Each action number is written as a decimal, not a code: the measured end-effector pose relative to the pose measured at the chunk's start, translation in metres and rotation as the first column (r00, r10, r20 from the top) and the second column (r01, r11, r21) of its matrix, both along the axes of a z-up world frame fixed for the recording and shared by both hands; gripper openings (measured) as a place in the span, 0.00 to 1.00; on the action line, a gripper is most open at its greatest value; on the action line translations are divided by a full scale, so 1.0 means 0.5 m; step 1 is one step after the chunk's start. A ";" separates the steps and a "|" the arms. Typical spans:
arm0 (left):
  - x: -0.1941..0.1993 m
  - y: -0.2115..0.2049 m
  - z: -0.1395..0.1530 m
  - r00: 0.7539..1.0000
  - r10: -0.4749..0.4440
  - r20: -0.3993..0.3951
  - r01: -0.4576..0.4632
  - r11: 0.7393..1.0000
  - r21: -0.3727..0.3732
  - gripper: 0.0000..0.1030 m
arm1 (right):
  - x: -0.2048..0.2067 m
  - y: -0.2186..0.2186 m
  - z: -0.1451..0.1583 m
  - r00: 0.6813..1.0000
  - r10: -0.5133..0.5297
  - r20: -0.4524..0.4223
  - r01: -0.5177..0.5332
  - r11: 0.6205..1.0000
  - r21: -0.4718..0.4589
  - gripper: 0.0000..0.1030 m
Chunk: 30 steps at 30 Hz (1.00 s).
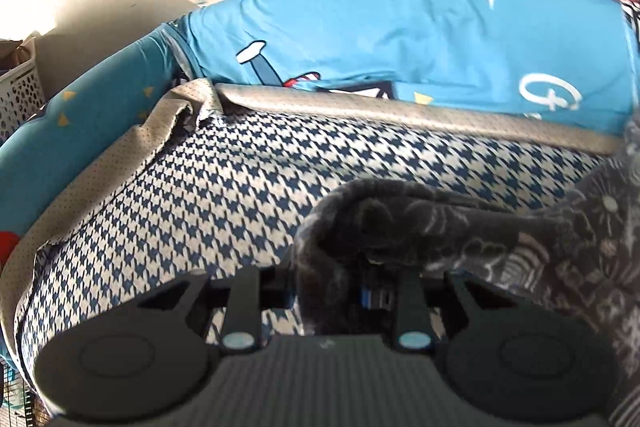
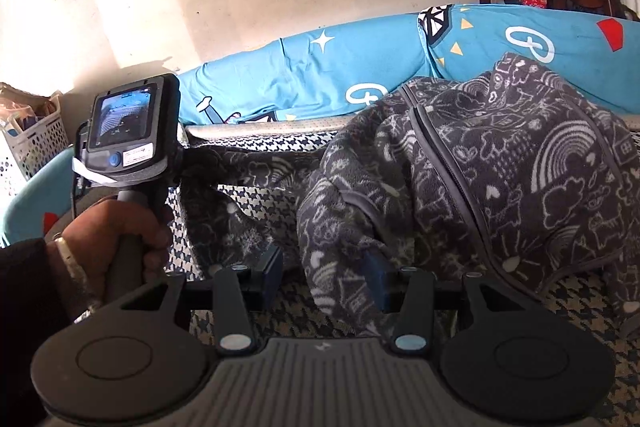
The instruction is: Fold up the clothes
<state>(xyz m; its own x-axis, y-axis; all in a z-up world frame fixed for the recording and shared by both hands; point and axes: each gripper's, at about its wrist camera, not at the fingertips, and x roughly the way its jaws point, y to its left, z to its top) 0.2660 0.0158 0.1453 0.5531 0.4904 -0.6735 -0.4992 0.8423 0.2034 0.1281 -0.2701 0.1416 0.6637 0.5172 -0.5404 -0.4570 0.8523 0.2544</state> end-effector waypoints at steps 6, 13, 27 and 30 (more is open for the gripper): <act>0.036 0.037 0.018 0.996 0.071 0.045 -0.071 0.997 0.005 0.24 | 0.003 -0.002 -0.001 1.000 0.021 -0.003 -0.021 1.000 -0.015 0.44; 0.068 0.053 0.033 0.990 0.114 0.077 -0.116 0.993 0.021 0.24 | 0.015 -0.013 -0.006 1.000 0.013 -0.011 -0.014 1.000 -0.024 0.44; 0.065 0.056 0.029 0.998 0.057 0.038 -0.054 0.995 -0.085 0.86 | 0.017 -0.036 -0.023 0.998 0.044 -0.048 -0.050 0.990 -0.129 0.52; 0.055 0.046 0.039 0.998 0.035 0.044 -0.029 0.993 -0.114 0.91 | 0.011 -0.040 -0.033 0.996 0.067 -0.061 -0.076 0.984 -0.163 0.53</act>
